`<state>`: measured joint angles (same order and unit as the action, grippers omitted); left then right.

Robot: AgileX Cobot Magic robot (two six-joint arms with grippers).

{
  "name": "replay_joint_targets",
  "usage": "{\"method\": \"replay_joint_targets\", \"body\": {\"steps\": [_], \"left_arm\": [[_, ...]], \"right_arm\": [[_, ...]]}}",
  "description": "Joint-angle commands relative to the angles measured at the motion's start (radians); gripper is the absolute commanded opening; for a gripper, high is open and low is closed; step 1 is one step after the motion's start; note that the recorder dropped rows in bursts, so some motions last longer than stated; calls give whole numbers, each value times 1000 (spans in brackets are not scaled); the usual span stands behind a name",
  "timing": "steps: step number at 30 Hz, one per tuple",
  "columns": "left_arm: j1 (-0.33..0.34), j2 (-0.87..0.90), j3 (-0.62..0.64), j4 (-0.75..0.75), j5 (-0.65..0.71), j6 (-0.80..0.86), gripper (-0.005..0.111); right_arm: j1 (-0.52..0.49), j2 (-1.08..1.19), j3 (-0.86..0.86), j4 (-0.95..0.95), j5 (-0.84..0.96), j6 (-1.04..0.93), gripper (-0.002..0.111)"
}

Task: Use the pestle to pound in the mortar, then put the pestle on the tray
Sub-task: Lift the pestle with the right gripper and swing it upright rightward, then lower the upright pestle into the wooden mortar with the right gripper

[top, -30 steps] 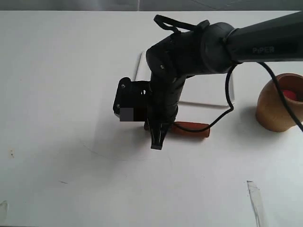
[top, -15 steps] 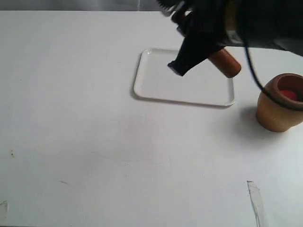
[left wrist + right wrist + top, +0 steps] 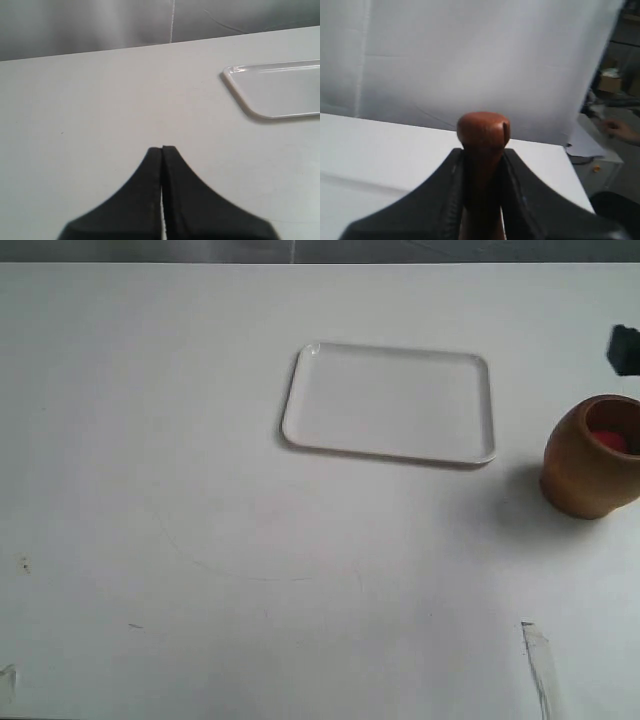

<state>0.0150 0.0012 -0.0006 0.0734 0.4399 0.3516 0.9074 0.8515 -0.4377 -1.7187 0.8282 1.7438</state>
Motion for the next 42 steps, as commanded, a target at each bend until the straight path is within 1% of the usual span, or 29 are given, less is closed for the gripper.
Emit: {"method": "replay_joint_targets", "body": {"steps": [1,5,8,11,15,19,21,23,25,27,30,31,34,38,40,42], "left_arm": [[-8,-1,1,-7,-3,-8,0],[-8,-1,1,-7,-3,-8,0],[-8,-1,1,-7,-3,-8,0],[-8,-1,1,-7,-3,-8,0],[-8,-1,1,-7,-3,-8,0],[-8,-1,1,-7,-3,-8,0],[-8,-1,1,-7,-3,-8,0],[-8,-1,1,-7,-3,-8,0],[-8,-1,1,-7,-3,-8,0],[-8,-1,1,-7,-3,-8,0],[-8,-1,1,-7,-3,-8,0],[-8,-1,1,-7,-3,-8,0],[-8,-1,1,-7,-3,-8,0],[-8,-1,1,-7,-3,-8,0],[-8,-1,1,-7,-3,-8,0],[-8,-1,1,-7,-3,-8,0]], "right_arm": [[-2,-55,81,-26,196,93,0],[-2,-68,81,-26,244,213,0],[0,-68,81,-26,157,292,0],[0,-68,81,-26,-57,305,0],[0,-68,81,-26,-465,271,0],[0,-68,81,-26,-888,300,0],[0,-68,81,-26,-1007,342,0],[0,-68,81,-19,-1049,342,0],[0,-64,81,56,-1026,342,0],[0,-64,81,70,-950,342,0],[0,-66,79,4,-697,276,0],[0,-66,79,-1,-578,236,0],[0,-66,54,46,-201,46,0],[0,-66,-35,299,199,-347,0],[0,-66,-79,420,276,-505,0],[0,-66,-101,595,240,-667,0]]}}
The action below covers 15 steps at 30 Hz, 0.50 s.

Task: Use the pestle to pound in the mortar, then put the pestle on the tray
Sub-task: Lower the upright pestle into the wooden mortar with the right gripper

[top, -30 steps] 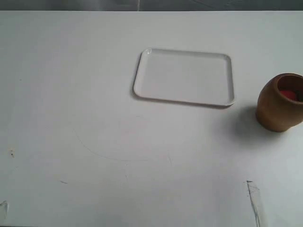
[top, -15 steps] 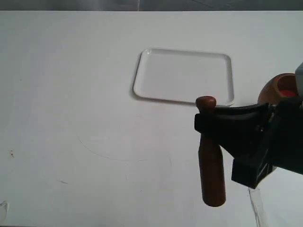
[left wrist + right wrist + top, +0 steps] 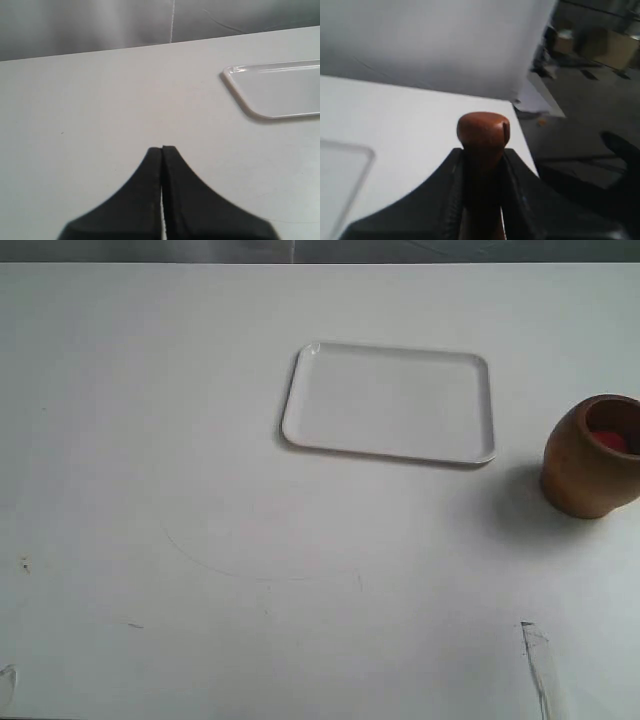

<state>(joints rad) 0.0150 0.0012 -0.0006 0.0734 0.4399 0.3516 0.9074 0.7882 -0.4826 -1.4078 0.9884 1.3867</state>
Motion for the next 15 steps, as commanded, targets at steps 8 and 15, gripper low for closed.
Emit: {"method": "replay_joint_targets", "body": {"steps": [8,15], "left_arm": [[-8,-1,1,-7,-3,-8,0],[-8,-1,1,-7,-3,-8,0]], "right_arm": [[0,-3,0,819,-777,-652,0],[-69,-3,-51,239,-612,-186,0]]}}
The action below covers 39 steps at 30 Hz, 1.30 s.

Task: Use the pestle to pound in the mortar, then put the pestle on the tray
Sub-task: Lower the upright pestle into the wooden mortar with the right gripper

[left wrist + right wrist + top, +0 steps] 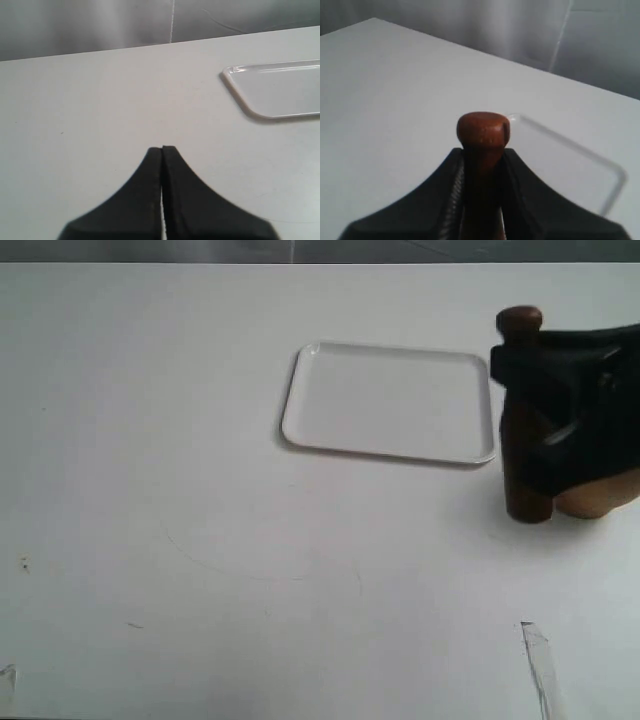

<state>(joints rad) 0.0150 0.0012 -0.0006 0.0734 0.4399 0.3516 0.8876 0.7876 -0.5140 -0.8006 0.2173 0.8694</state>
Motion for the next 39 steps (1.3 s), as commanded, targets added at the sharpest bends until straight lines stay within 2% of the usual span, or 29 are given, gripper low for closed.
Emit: {"method": "replay_joint_targets", "body": {"steps": [1,4,7,8,10,13,15,16,17,19,24,25,27,28,30,31,33,34,35,36,39], "left_arm": [[-8,-1,1,-7,-3,-8,0],[-8,-1,1,-7,-3,-8,0],[-8,-1,1,-7,-3,-8,0],[-8,-1,1,-7,-3,-8,0],[-8,-1,1,-7,-3,-8,0],[-8,-1,1,-7,-3,-8,0],[-8,-1,1,-7,-3,-8,0],[-8,-1,1,-7,-3,-8,0],[-8,-1,1,-7,-3,-8,0],[-8,-1,1,-7,-3,-8,0],[-8,-1,1,-7,-3,-8,0],[-8,-1,1,-7,-3,-8,0],[-8,-1,1,-7,-3,-8,0],[-8,-1,1,-7,-3,-8,0],[-8,-1,1,-7,-3,-8,0],[-8,-1,1,-7,-3,-8,0],[-8,-1,1,-7,-3,-8,0],[-8,-1,1,-7,-3,-8,0],[-8,-1,1,-7,-3,-8,0],[-8,-1,1,-7,-3,-8,0],[-8,-1,1,-7,-3,-8,0]], "right_arm": [[-53,-3,-20,-484,243,480,0],[-52,-10,-20,-722,438,782,0],[-52,-27,-18,-801,422,903,0],[-52,-27,-18,-779,380,900,0],[-52,-27,-18,-618,227,819,0],[-52,-27,-18,-366,-108,665,0],[-52,-27,-33,-361,-326,662,0],[-52,-27,-87,-399,-363,645,0],[-52,-29,-114,-430,-321,630,0],[-52,-41,-209,-550,23,531,0],[-52,-27,-243,-576,948,193,0],[-52,-27,-243,-604,1004,98,0],[-52,-39,-243,-503,1004,-85,0],[-52,-46,-243,-310,989,-224,0],[-52,-50,-213,-21,857,-365,0],[-52,-50,-198,60,808,-398,0],[-52,-52,-150,240,569,-422,0],[-52,-52,-115,310,367,-416,0],[-52,-52,-94,325,250,-410,0],[-52,-52,-51,312,45,-369,0],[-85,-52,-23,181,-146,-254,0]]}}
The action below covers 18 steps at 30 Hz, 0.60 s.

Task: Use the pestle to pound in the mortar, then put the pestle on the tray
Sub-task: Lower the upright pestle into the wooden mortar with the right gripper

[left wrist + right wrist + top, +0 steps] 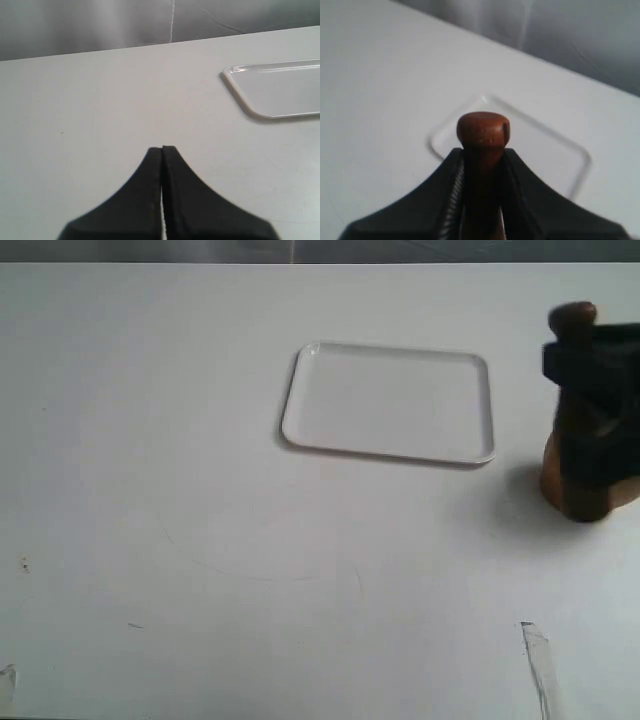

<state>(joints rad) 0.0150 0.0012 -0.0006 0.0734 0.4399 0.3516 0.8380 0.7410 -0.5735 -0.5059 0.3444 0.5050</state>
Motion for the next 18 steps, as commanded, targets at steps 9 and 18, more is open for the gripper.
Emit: {"method": "replay_joint_targets", "body": {"steps": [9,18], "left_arm": [[-8,-1,1,-7,-3,-8,0],[-8,-1,1,-7,-3,-8,0]], "right_arm": [[-407,-5,70,-165,-334,272,0],[-796,-3,322,109,-867,47,0]]}}
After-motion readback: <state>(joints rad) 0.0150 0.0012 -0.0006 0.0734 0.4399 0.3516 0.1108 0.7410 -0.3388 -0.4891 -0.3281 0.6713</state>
